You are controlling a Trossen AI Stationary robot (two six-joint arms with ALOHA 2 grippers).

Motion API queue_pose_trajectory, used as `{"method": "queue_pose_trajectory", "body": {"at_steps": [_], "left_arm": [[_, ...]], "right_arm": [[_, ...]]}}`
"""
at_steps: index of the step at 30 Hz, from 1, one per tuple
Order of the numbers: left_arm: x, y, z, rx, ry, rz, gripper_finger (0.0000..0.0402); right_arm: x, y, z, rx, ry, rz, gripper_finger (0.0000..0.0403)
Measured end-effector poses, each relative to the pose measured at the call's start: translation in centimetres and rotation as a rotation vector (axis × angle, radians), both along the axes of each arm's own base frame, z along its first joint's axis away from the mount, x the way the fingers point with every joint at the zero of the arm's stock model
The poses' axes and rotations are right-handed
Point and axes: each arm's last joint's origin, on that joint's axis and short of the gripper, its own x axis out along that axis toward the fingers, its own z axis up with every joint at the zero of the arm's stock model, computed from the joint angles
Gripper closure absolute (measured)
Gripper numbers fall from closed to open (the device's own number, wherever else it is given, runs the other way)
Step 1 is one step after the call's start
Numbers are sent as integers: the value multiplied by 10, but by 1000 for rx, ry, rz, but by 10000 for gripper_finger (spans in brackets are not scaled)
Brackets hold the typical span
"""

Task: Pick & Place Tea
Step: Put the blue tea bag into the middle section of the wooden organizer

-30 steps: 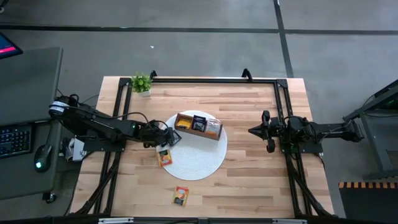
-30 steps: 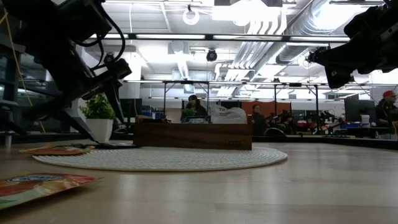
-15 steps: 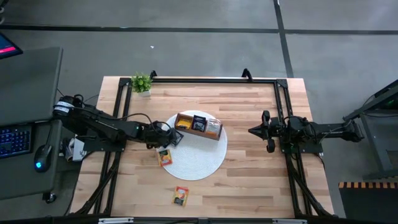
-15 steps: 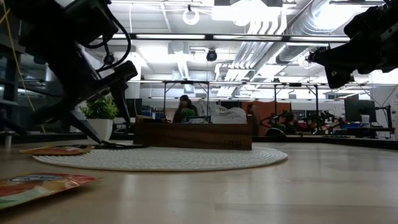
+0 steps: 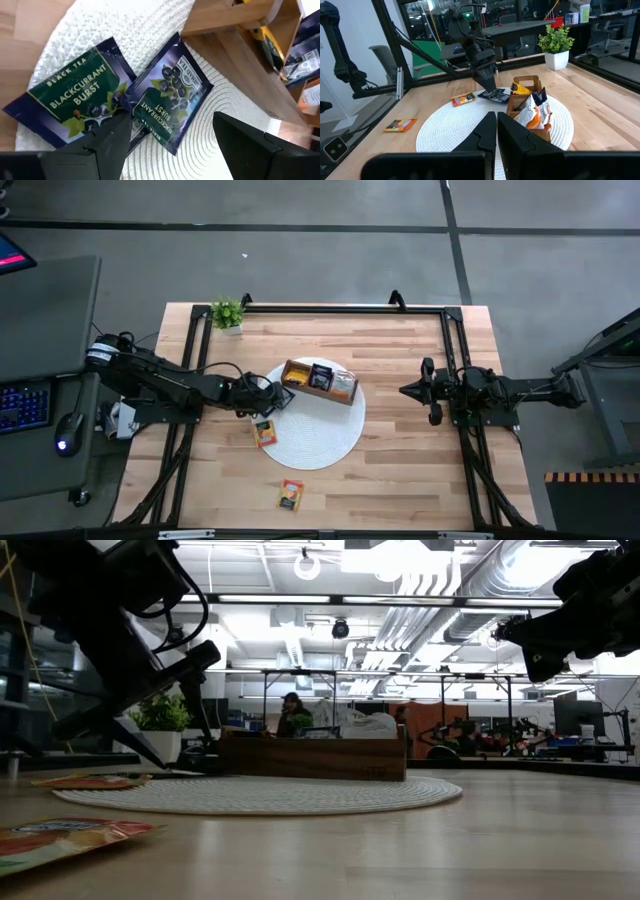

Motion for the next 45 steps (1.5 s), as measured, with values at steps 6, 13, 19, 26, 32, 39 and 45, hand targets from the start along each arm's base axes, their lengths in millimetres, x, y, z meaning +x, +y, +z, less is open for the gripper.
{"method": "queue_pose_trajectory", "body": {"at_steps": [6, 13, 19, 26, 32, 39, 45], "left_arm": [[0, 1, -2, 35, 11, 23, 155], [6, 0, -13, 34, 26, 24, 194], [13, 2, -17, 34, -1, 41, 200], [13, 3, -18, 45, 1, 51, 200], [12, 3, -18, 48, 4, 70, 201], [11, 4, -19, 69, 10, 87, 245], [10, 4, -19, 76, 12, 91, 293]], "right_arm": [[0, 0, 0, 0, 0, 0, 391], [0, 0, 0, 0, 0, 0, 391], [0, 0, 0, 0, 0, 0, 391], [0, 0, 0, 0, -1, 0, 391], [0, 0, 0, 0, -1, 0, 391], [0, 0, 0, 0, -1, 0, 391], [0, 0, 0, 0, -1, 0, 391]]}}
